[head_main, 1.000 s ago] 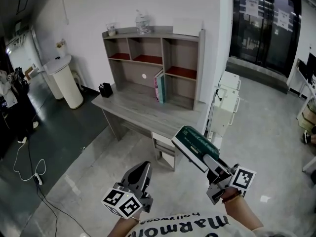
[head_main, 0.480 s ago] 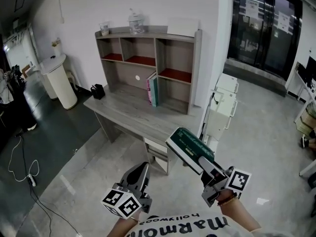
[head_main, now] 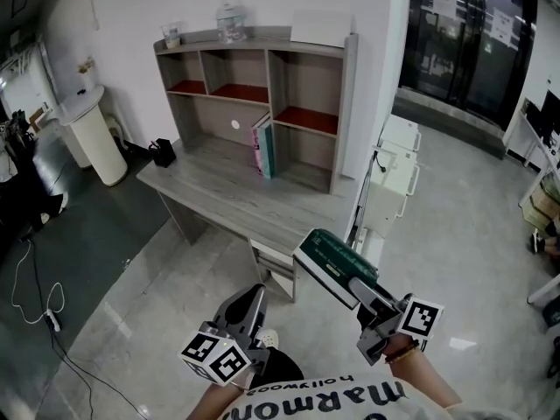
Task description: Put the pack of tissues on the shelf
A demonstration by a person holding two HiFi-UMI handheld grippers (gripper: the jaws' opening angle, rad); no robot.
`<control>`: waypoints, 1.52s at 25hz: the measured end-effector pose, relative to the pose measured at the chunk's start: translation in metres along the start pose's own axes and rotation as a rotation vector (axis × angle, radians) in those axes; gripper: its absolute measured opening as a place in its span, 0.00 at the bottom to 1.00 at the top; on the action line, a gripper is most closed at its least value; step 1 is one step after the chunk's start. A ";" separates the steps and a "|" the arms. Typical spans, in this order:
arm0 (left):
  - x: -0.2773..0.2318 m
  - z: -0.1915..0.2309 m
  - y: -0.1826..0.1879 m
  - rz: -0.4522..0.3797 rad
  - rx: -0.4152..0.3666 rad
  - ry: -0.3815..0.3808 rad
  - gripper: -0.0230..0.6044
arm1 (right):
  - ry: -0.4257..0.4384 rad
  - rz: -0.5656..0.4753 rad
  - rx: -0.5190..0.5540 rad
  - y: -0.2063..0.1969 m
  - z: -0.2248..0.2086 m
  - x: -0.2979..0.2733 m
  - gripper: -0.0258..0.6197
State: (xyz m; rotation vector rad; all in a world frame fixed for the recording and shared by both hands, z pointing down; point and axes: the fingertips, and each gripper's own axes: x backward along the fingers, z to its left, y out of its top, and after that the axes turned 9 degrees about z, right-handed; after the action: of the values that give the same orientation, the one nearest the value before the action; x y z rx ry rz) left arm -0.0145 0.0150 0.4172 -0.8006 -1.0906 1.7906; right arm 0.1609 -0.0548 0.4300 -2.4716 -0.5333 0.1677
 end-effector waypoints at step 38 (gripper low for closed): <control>-0.176 0.215 0.168 0.045 -0.072 -0.178 0.06 | -0.166 -0.151 0.079 0.155 -0.067 -0.215 0.69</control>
State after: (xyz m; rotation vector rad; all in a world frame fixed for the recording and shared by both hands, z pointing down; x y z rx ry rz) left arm -0.1793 -0.2602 0.3672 -0.7234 -1.2670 1.8977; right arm 0.0327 -0.2938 0.3942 -2.3424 -0.7666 0.3290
